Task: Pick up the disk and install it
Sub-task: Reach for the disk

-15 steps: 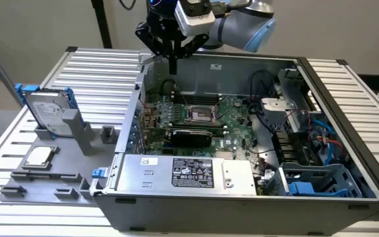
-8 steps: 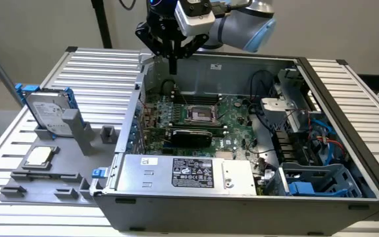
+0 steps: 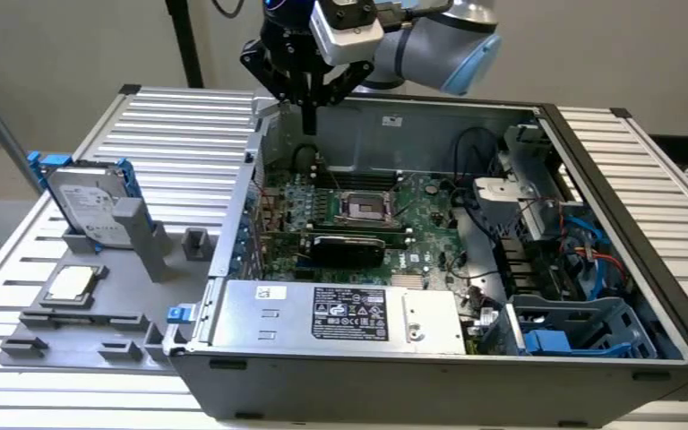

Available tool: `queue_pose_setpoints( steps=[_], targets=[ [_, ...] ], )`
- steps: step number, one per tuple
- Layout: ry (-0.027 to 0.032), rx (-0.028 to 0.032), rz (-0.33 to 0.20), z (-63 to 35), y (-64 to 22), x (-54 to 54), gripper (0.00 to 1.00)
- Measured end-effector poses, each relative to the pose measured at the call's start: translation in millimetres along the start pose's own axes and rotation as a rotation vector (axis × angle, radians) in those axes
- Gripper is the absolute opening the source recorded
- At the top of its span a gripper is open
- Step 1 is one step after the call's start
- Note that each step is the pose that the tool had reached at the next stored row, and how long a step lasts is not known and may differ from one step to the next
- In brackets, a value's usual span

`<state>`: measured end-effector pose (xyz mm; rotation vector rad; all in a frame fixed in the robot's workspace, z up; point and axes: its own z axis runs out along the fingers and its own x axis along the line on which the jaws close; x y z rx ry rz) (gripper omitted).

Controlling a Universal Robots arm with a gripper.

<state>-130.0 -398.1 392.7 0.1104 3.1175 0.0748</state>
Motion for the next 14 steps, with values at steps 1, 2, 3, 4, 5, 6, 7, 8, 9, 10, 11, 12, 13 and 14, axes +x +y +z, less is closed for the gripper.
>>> queue_pose_setpoints(
  steps=[1,2,3,4,5,6,7,8,9,10,11,12,13,14],
  targets=[
    [-0.0001,-0.0001,0.000,0.0,-0.1,4.7,0.11],
    [-0.0001,-0.0001,0.000,-0.1,-0.1,9.5,0.11],
    [-0.0001,-0.0002,0.000,-0.2,-0.2,13.9,0.11],
    [-0.0001,-0.0002,0.000,-0.3,-0.3,18.4,0.11],
    [-0.0001,-0.0002,0.000,-0.4,-0.4,23.1,0.11],
    [-0.0001,-0.0002,0.000,-0.5,-0.5,27.6,0.11],
    [-0.0001,-0.0002,0.000,-0.6,-0.6,32.1,0.11],
    [-0.0001,-0.0001,0.000,-0.7,-0.6,36.6,0.11],
    [0.0000,0.0001,0.000,-0.8,-0.6,41.1,0.11],
    [-0.0001,0.0003,0.000,-0.8,-0.4,45.8,0.11],
    [-0.0001,0.0006,0.000,-0.9,-0.2,50.4,0.11],
    [-0.0002,0.0010,0.000,-1.0,0.2,54.9,0.11],
    [-0.0002,0.0016,0.000,-1.1,0.6,59.5,0.11],
    [-0.0003,0.0022,0.000,-1.1,1.2,64.2,0.11]
  ],
)
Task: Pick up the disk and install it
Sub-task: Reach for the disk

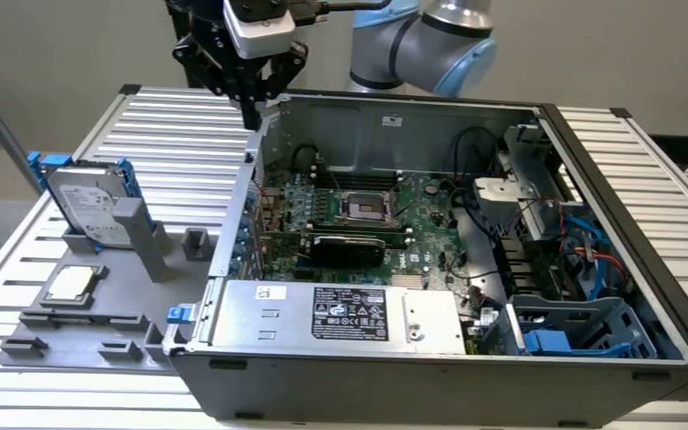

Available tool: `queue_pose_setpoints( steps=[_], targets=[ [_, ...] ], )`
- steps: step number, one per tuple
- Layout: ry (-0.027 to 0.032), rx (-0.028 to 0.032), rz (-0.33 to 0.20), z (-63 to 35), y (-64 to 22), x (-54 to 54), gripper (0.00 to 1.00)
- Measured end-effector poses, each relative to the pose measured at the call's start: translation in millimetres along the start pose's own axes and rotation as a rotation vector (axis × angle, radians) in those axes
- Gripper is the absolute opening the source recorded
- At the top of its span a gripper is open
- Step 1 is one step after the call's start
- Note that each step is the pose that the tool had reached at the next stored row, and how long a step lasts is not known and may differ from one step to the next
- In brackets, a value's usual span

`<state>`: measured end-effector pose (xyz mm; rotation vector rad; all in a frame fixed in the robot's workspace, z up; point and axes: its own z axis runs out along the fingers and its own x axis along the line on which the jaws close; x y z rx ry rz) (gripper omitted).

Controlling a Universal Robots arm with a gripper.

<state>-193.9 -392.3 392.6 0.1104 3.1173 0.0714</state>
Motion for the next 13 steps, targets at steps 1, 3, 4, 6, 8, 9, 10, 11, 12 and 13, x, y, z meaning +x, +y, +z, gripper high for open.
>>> queue_pose_setpoints(
  steps=[1,3,4,6,8,9,10,11,12,13],
  targets=[
    [0.0000,0.0008,0.000,-0.1,0.8,4.6,0.11],
    [-0.0001,0.0028,0.000,-0.2,2.4,13.7,0.11],
    [-0.0002,0.0041,0.000,-0.2,3.4,18.3,0.11],
    [-0.0004,0.0072,0.000,-0.3,5.9,27.7,0.11],
    [-0.0006,0.0106,0.000,-0.2,8.4,37.0,0.11],
    [-0.0008,0.0124,0.000,-0.1,9.5,41.5,0.11],
    [-0.0009,0.0144,0.000,0.0,10.6,46.2,0.11],
    [-0.0011,0.0163,0.000,0.3,11.6,50.9,0.11],
    [-0.0013,0.0183,-0.001,0.7,12.6,55.4,0.11],
    [-0.0014,0.0207,-0.001,1.2,13.5,60.3,0.11]
  ],
)
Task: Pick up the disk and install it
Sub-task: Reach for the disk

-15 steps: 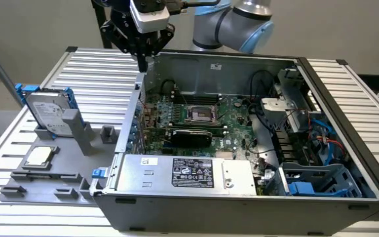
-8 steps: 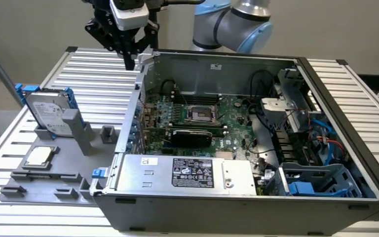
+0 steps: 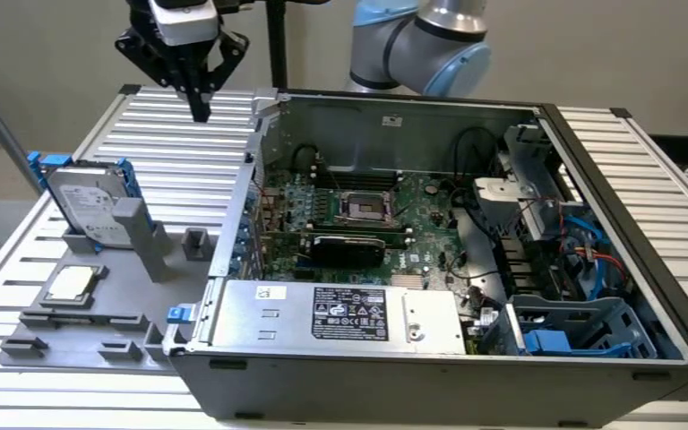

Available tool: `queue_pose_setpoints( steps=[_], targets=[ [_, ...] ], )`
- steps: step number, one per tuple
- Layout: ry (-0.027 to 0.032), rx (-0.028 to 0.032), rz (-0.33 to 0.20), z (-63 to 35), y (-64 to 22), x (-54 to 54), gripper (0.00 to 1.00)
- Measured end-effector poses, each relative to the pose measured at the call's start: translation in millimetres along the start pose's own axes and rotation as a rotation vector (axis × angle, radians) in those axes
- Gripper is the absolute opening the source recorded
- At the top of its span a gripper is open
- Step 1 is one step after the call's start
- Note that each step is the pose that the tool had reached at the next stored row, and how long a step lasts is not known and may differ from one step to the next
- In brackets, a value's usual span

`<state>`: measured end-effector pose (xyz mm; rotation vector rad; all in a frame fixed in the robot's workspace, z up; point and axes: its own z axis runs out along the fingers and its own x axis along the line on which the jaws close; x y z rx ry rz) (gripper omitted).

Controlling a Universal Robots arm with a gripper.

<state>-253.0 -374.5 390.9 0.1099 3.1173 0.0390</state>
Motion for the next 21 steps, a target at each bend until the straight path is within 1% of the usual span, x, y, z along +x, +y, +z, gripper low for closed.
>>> queue_pose_setpoints(
  steps=[7,10,14,21],
  targets=[
    [-0.0011,0.0158,0.000,3.8,4.5,32.4,0.11],
    [-0.0012,0.0206,-0.001,5.0,4.7,46.1,0.11],
    [-0.0004,0.0242,0.000,6.2,4.1,64.1,0.11],
    [0.0000,0.0278,-0.001,8.9,2.2,95.9,0.11]
  ],
)
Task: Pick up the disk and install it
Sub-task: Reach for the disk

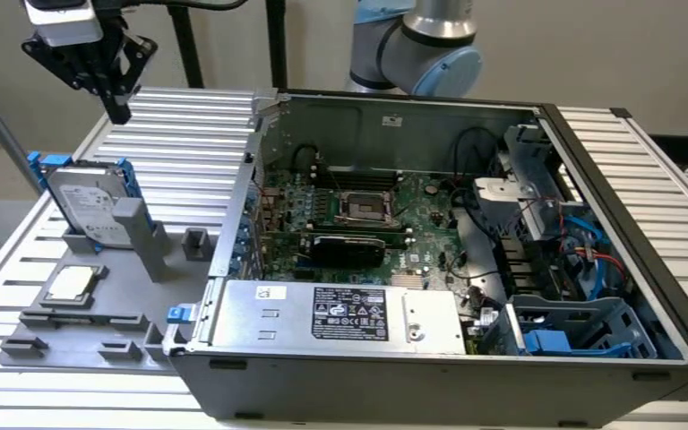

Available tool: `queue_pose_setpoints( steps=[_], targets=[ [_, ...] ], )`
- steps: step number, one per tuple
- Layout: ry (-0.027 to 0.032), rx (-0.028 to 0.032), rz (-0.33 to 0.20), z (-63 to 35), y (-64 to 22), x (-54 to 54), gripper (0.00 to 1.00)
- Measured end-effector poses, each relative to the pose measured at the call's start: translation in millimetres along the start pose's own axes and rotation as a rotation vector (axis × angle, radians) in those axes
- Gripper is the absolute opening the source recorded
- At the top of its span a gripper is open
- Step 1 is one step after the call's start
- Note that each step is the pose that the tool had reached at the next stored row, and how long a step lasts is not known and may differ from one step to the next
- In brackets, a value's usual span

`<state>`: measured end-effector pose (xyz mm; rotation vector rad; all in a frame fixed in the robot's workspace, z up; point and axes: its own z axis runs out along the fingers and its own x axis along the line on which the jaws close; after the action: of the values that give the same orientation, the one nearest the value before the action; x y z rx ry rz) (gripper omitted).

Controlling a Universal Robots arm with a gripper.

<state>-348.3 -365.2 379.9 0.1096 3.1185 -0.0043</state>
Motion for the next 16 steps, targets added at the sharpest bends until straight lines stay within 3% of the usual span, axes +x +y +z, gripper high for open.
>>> queue_pose_setpoints(
  steps=[16],
  targets=[
    [0.0002,0.0065,0.000,6.9,-4.9,72.9,0.11]
  ],
)
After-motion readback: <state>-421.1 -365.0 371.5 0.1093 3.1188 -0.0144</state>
